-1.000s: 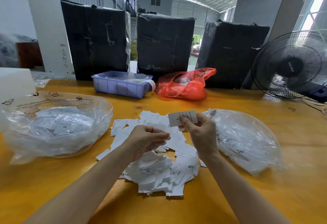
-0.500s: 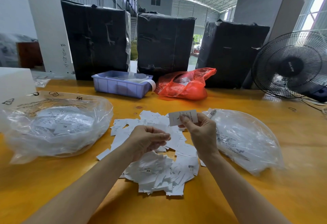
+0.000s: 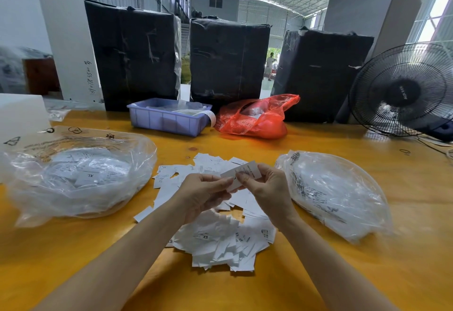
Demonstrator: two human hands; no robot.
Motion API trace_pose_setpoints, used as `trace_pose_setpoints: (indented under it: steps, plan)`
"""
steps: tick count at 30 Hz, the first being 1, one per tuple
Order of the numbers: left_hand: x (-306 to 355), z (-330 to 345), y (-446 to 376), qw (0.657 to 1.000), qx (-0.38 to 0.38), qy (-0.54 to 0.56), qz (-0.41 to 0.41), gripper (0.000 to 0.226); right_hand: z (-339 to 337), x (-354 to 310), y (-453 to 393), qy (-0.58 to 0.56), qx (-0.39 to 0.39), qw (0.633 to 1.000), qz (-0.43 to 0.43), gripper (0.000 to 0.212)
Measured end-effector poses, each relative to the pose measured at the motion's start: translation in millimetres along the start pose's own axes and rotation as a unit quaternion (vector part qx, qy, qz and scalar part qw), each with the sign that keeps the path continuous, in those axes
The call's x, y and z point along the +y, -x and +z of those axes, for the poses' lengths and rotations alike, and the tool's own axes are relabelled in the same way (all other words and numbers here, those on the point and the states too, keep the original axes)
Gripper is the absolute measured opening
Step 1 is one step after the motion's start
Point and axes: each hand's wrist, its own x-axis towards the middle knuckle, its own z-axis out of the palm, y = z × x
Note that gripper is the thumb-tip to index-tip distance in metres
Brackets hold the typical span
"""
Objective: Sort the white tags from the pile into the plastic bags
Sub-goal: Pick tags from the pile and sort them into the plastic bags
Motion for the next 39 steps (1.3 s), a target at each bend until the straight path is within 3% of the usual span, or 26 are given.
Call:
trace_pose_setpoints:
  steps: [5,11,16,18,22,27,36,39]
  plan:
    - [0,-1,-1,1.0,0.017,0.005,-0.001,0.025,-5,-3,-2,0.008,-0.05,0.998,0.039,0.008]
    - [-4,4,-1,0.999,0.014,-0.037,-0.001,0.028,-10,-6,-2,0.011,-0.178,0.973,0.147,0.017]
    - [-1,6,0,0.999,0.004,-0.046,-0.016,0.03,-10,-9,-2,0.001,-0.045,0.995,0.091,0.032]
    - [-2,6,0,0.998,0.004,-0.056,-0.011,0.028,-9,-9,-1,0.0,-0.037,0.996,0.084,0.027]
    - [-4,7,1,0.996,0.001,-0.092,-0.002,0.031,-1,-8,2,0.045,-0.09,0.992,0.078,0.022]
    - [3,3,1,0.996,-0.056,-0.065,-0.021,0.028,-9,-9,-4,0.059,0.01,0.997,0.056,0.016]
    - [1,2,2,0.996,-0.043,-0.076,-0.009,0.033,-6,-10,-1,-0.026,-0.065,0.993,0.094,0.009]
    - [0,2,3,0.997,-0.042,-0.072,-0.005,0.032,-5,-11,1,-0.064,-0.104,0.985,0.12,0.021]
